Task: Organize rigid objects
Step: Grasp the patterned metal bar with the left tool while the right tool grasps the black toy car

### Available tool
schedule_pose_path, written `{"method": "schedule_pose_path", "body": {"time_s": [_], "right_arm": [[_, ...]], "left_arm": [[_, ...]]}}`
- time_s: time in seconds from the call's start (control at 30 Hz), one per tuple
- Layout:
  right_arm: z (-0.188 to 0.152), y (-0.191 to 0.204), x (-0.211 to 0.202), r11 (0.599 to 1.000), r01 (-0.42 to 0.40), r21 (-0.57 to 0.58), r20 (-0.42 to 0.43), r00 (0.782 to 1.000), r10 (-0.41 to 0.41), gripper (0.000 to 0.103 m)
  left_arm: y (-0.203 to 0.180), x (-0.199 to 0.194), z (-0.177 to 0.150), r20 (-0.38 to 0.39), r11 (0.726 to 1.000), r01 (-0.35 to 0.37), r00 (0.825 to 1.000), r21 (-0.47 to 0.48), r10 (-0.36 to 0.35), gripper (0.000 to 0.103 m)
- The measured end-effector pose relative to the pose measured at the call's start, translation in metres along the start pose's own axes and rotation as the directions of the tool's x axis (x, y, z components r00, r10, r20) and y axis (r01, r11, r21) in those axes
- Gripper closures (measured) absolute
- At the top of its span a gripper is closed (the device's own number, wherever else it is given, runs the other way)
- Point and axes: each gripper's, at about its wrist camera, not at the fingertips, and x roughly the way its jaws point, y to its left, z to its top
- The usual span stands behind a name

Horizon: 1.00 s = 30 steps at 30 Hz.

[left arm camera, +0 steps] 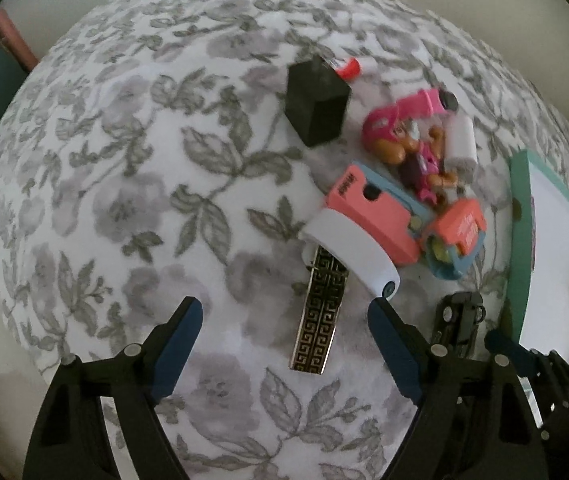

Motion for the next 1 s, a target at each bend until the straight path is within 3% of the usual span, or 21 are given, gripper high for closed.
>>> {"method": "schedule_pose_path", "body": {"time_s": [0.07,0.47,0.67,0.73,0.8,1.0], "right_arm": [[-0.001,-0.001,0.004,1.0,-0.004,0.002,-0.013,1.0,0.004,0.022],[-0.005,0.008,0.017,1.0,0.014,-0.018,-0.027,1.0,-0.015,0.022],[-0.004,0.012,0.018,0.999,0.028,-0.033,-0.019,0.999,-0.029,0.022],[-0.004,0.014,0.019,0.998,0.036,-0.044,-0.016,0.999,-0.037,0.022],[-0.006,0.016,0.018,0.998,0.044,-0.053,-0.015,0.999,-0.044,0.022],[-0.006,0.012,0.013,0.998,0.059,-0.035,-0.002,0.998,-0.06,0.036]], "left_arm": [[-0.003,0.004,0.0,-0.01,1.0,0.004,1.0,0.012,-0.003,0.018],[-0.018,0.031,-0.004,-0.071,0.998,-0.008,0.997,0.069,0.013,0.057],[-0.021,0.037,-0.008,-0.053,0.997,-0.017,0.998,0.076,0.021,0.057],[-0.024,0.038,-0.009,-0.05,0.997,-0.015,0.999,0.081,0.02,0.06],[-0.025,0.035,-0.008,-0.046,0.996,-0.014,0.999,0.086,0.018,0.07],[-0.027,0.032,-0.002,-0.037,0.998,0.006,0.999,0.069,-0.004,0.079]]}}
